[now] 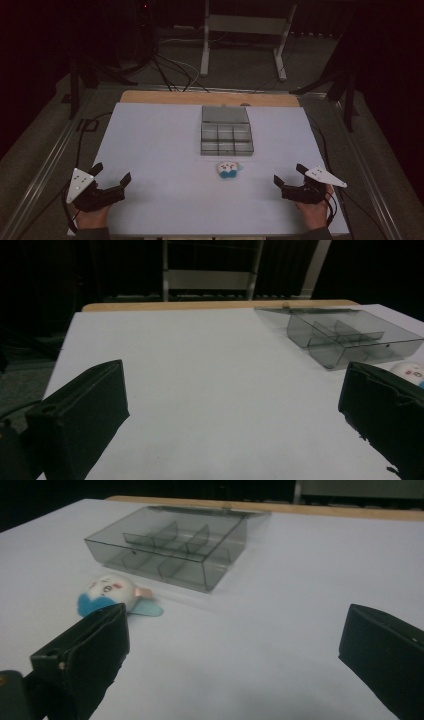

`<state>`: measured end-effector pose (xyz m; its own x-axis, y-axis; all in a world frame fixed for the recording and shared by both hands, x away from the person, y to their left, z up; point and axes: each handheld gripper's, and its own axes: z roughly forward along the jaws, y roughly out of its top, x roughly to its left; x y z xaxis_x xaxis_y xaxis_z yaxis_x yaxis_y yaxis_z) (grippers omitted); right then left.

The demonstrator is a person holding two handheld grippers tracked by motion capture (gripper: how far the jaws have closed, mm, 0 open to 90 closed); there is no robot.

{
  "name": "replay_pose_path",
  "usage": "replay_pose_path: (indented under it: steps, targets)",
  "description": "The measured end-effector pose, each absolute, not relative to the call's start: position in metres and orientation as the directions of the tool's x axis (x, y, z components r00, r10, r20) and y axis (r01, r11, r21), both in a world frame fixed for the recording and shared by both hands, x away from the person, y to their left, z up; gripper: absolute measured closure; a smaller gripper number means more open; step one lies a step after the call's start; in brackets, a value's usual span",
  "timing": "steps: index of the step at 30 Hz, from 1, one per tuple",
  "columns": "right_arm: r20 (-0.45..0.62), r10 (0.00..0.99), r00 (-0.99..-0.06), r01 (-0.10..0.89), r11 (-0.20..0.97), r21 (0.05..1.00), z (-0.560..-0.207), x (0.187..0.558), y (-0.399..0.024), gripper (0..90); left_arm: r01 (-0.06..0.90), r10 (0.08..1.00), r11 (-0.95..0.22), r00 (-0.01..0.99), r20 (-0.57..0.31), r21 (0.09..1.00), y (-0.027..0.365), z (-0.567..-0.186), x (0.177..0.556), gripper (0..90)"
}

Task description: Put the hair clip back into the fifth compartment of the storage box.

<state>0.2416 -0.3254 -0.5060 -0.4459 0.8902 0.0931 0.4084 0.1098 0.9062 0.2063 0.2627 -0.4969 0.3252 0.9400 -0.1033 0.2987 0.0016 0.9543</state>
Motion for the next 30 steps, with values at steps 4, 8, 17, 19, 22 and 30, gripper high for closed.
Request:
replay_pose_path:
  steps: [4, 8, 17, 19, 22, 30]
  targets:
    - [0.091, 0.894, -0.44, 0.41, 0.11, 0.905, -0.506, 0.241, -0.326, 0.0, 0.307, 0.944, -0.011, 0.317, -0.092, 0.952, 0.263, -0.498, 0.206, 0.5]
    - [0.096, 0.906, -0.413, 0.413, 0.093, 0.906, -0.503, 0.24, -0.326, 0.0, 0.319, 0.951, -0.029, 0.3, -0.072, 0.947, 0.265, -0.5, 0.206, 0.5]
    - [0.121, 0.917, -0.38, 0.416, 0.052, 0.908, -0.491, 0.24, -0.326, 0.0, 0.321, 0.956, -0.023, 0.285, -0.073, 0.947, 0.265, -0.502, 0.203, 0.6]
    - [0.12, 0.914, -0.388, 0.414, 0.056, 0.909, -0.486, 0.24, -0.323, 0.0, 0.323, 0.956, -0.021, 0.283, -0.076, 0.946, 0.266, -0.503, 0.204, 0.6]
    - [0.099, 0.909, -0.404, 0.405, 0.081, 0.911, -0.478, 0.241, -0.316, 0.0, 0.327, 0.958, -0.012, 0.275, -0.083, 0.945, 0.268, -0.505, 0.205, 0.6]
    - [0.093, 0.902, -0.421, 0.402, 0.093, 0.911, -0.47, 0.251, -0.297, 0.0, 0.33, 0.961, -0.008, 0.265, -0.084, 0.944, 0.269, -0.508, 0.206, 0.6]
